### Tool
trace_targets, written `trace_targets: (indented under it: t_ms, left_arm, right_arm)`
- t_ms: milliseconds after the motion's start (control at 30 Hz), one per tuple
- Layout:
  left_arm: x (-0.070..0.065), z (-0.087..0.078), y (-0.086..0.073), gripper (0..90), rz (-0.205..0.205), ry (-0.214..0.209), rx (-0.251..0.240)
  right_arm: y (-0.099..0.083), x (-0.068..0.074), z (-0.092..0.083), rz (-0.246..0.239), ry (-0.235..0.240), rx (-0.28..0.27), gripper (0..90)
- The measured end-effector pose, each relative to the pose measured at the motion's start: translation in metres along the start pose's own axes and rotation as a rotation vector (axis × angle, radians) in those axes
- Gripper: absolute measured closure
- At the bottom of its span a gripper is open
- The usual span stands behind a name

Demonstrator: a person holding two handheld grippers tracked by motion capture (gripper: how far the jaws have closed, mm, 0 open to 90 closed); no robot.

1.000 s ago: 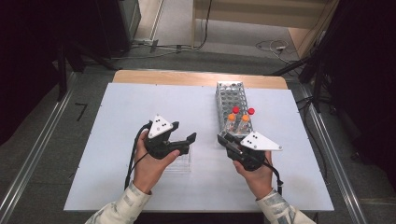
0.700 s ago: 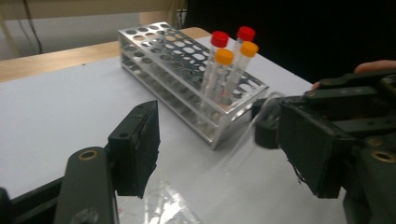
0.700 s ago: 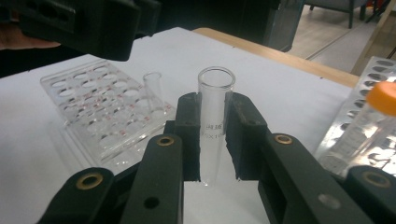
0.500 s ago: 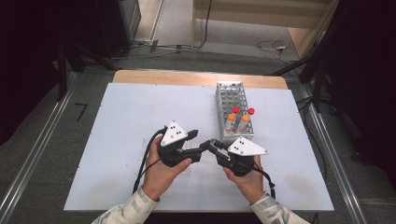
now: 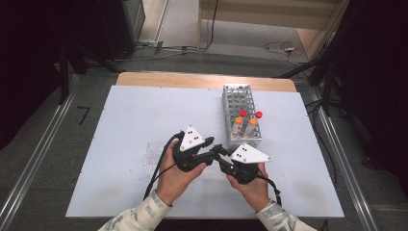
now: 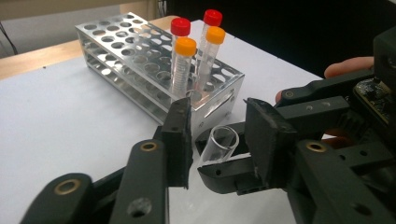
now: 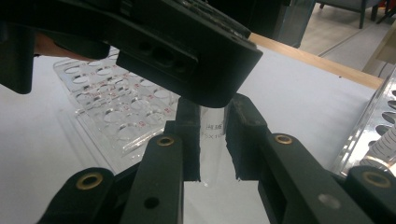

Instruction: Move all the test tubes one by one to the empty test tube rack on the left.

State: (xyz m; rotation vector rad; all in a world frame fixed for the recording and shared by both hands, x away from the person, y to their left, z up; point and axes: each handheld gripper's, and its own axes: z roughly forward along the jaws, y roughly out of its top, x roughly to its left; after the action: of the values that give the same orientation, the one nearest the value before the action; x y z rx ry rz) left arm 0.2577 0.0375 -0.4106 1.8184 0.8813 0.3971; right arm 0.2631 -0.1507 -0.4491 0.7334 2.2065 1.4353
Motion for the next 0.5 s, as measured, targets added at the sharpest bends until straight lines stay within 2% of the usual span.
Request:
trace_targets:
  t_ms: [133,500]
  left_arm:
    - [0.0008,0.0002,-0.0001,69.7,-0.005,-0.001,0.013]
    - [-0.0027,0.0024,-0.001,74.6,0.008,0.009,0.026]
  right_arm:
    - [-0.0002,0.0004,0.0001,-0.008,-0.008,-0.003,72.9]
    - [-0.0001,0.0012,-0.0003,-0.014,-0.017,-0.006,72.9]
